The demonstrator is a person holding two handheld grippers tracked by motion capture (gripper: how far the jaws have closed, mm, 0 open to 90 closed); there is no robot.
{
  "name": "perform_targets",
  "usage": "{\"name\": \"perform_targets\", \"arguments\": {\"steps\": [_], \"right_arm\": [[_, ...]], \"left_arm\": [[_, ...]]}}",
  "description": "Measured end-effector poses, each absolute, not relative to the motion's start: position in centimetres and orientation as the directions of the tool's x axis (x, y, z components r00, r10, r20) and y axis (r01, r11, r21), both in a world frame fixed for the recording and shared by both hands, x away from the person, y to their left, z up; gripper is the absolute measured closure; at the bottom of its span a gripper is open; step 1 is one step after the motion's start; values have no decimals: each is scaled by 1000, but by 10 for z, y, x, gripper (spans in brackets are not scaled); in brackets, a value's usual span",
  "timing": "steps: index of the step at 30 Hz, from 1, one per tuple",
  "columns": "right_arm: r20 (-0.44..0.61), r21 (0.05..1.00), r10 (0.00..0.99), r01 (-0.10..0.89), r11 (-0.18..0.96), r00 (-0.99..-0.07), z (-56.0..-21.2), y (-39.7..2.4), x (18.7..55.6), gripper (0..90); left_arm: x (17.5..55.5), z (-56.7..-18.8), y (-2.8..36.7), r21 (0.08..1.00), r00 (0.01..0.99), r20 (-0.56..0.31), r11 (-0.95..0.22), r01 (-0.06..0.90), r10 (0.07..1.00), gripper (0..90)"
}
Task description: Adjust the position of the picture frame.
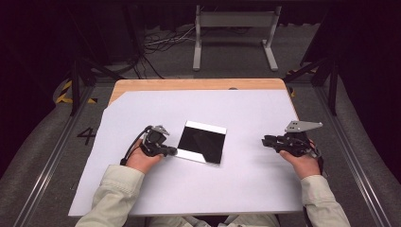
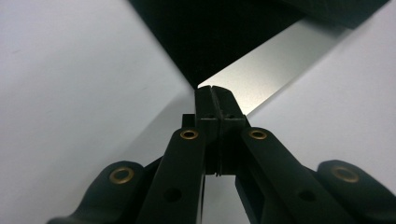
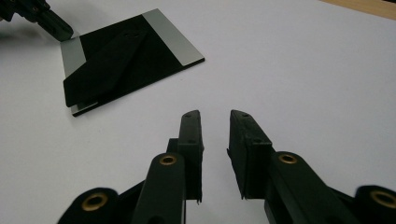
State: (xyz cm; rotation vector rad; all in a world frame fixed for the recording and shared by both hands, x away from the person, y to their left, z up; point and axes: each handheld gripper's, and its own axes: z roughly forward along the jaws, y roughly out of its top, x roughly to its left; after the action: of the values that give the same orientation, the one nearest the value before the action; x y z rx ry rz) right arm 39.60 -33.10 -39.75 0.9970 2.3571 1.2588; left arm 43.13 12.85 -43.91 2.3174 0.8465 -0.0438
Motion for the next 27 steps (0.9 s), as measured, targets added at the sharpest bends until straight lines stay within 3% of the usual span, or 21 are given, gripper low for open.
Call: {"name": "perform_targets", "arguments": {"steps": [9, 27], "right_arm": [[71, 806, 684, 446, 389, -726, -398, -329, 396, 753], [74, 804, 681, 448, 392, -728, -398, -329, 394, 750]], "left_arm": [[426, -440, 108, 587, 823, -247, -597, 547, 511, 900], [423, -442, 97, 605, 831, -252, -590, 535, 496, 900]]}}
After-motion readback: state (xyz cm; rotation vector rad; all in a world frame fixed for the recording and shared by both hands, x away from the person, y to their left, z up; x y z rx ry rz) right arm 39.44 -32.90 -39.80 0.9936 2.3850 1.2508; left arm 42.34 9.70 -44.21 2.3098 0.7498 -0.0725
